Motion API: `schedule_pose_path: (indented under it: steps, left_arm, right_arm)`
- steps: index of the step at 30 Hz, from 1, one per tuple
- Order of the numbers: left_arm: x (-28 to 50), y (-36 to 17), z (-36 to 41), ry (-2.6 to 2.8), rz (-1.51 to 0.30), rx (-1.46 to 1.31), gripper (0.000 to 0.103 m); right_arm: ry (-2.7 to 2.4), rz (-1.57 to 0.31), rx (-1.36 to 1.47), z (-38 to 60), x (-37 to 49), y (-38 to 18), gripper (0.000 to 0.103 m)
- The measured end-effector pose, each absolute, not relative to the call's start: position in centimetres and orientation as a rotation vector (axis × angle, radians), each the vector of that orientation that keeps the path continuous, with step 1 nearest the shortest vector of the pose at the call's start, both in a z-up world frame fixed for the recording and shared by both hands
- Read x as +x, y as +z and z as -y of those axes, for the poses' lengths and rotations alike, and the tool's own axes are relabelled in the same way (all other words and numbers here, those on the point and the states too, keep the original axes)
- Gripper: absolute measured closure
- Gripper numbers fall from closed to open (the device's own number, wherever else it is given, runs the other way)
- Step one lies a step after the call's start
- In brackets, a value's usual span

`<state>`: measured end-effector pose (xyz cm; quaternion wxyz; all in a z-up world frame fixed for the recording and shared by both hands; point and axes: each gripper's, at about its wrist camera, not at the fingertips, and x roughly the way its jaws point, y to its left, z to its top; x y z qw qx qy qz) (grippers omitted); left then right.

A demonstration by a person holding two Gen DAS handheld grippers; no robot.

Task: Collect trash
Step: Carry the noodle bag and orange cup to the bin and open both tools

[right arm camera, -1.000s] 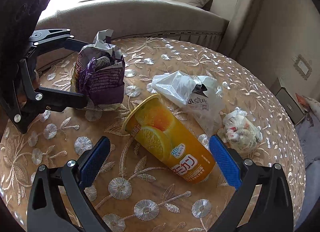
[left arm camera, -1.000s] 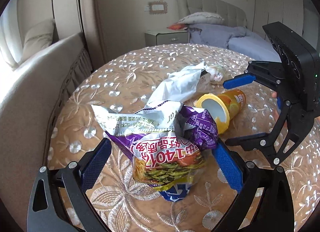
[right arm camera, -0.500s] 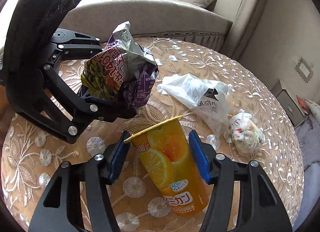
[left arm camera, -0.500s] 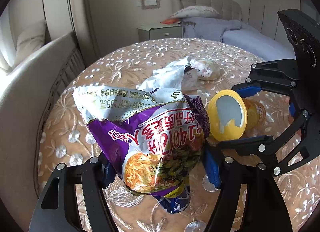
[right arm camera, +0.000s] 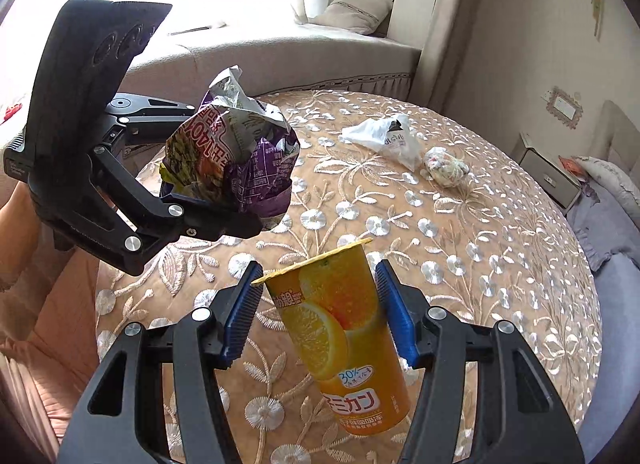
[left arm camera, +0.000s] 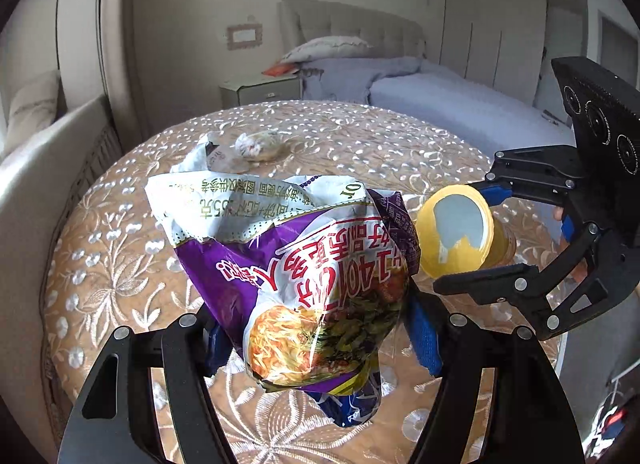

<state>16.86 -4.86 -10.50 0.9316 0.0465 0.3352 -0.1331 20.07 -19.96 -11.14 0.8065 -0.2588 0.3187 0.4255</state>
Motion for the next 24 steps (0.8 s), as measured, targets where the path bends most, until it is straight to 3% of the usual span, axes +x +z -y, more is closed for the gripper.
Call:
schedule_pose_path:
  steps: [13,24]
  left_arm:
    - [10.4,-11.9,19.1,-0.561,-0.671,0.285,0.033]
    - [8.7,-15.4,30.7,-0.79,-0.713,0.479,0.033]
  right_arm:
    - [0.623,-0.721,-0.445,33.7,10.6,-11.4,0.044]
    - [0.438,-0.833,-0.332,44.7,6.0,-15.1,0.044]
